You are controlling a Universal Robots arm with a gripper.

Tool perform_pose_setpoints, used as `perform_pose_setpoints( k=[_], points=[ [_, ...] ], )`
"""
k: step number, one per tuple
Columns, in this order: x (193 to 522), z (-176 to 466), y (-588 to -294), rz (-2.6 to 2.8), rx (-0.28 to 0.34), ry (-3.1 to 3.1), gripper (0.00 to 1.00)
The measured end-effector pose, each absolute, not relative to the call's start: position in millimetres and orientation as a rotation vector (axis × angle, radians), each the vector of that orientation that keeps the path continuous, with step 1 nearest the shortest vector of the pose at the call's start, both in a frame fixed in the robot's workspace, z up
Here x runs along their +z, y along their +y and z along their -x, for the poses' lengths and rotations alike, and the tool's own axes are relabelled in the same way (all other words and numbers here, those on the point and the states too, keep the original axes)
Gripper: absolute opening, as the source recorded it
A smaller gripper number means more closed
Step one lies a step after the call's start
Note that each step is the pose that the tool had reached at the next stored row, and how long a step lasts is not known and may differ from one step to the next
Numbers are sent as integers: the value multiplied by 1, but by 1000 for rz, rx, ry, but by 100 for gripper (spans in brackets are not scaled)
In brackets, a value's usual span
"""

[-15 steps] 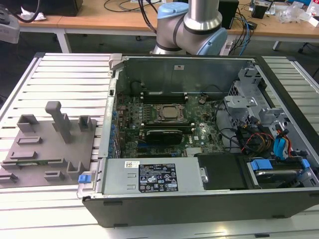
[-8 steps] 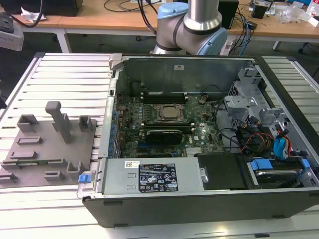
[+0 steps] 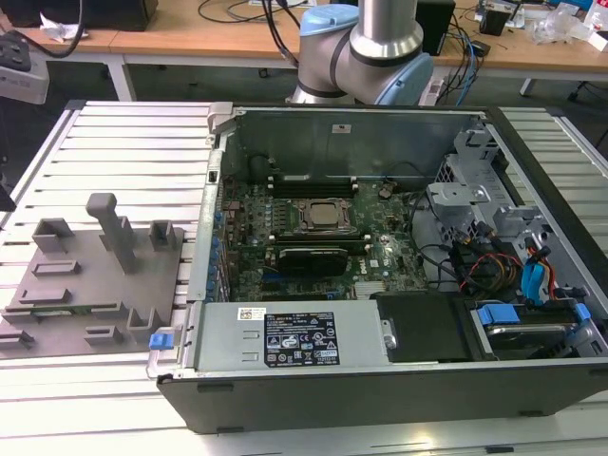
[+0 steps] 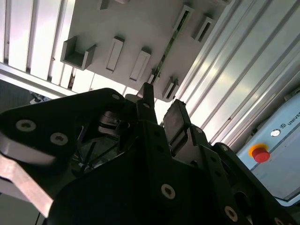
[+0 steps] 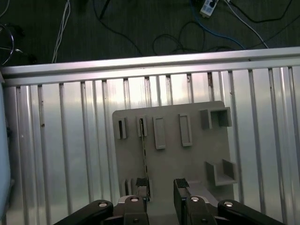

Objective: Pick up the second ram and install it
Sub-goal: 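Pick up the second ram and move it above second insertion slot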

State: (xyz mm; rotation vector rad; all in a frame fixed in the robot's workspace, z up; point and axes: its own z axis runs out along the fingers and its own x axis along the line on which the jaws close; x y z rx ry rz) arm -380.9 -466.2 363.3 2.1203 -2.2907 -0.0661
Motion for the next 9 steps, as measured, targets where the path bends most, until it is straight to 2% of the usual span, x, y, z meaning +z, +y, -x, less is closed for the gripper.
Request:
perform_pose_setpoints(
  k=[9],
  points=[
    [358, 381, -466, -2120, -66, -2291, 36]
  ],
)
